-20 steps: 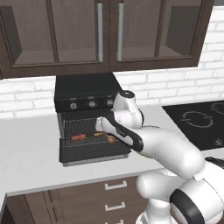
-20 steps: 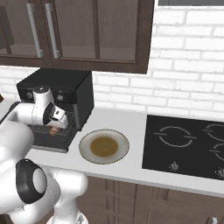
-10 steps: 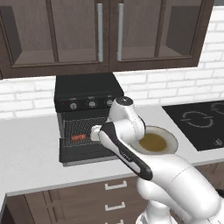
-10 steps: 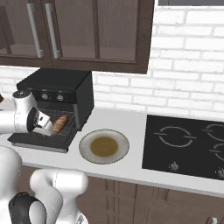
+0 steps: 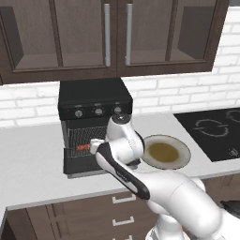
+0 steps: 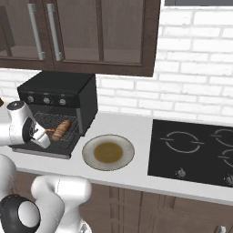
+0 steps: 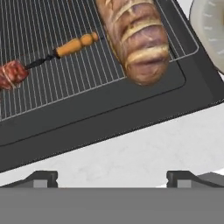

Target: Pick up the kebab skewer and baguette bread, and place them inside the toaster oven. Close the toaster oven door and start by setting the timer.

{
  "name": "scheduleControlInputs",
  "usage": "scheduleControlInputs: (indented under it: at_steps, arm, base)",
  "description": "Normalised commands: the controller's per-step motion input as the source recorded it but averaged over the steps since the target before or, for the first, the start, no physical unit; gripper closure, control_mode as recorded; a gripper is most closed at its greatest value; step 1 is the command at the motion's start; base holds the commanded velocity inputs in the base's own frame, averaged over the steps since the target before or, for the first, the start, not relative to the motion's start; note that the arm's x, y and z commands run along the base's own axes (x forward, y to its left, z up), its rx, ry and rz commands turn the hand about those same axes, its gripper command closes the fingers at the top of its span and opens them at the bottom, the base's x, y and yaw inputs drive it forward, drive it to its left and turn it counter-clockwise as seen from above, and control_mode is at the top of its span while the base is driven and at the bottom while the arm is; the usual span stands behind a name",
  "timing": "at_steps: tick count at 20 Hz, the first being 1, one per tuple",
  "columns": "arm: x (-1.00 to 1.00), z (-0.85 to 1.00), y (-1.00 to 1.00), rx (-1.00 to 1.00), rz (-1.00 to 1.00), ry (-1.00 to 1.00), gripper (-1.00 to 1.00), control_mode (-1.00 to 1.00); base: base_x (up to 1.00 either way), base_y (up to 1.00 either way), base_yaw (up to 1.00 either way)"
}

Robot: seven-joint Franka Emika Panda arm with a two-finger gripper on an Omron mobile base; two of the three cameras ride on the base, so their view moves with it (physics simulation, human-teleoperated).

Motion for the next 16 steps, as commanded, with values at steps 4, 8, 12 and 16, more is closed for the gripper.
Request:
scheduleControlInputs:
  at_steps: [4, 8, 12, 16]
  arm:
    - [0.57, -0.19, 0.0, 0.0, -0.01, 0.05, -1.0, -1.0]
    - [0.54, -0.22, 0.01, 0.0, 0.0, 0.01, -1.0, -1.0]
    - [0.24, -0.34, 0.17, 0.0, 0.01, 0.0, -1.0, -1.0]
    - [0.19, -0.32, 0.13, -0.01, 0.0, 0.0, -1.0, -1.0]
  base:
    - [0.0, 0.0, 0.0]
    - [0.0, 0.0, 0.0]
    - [0.0, 0.0, 0.0]
    - [0.0, 0.0, 0.0]
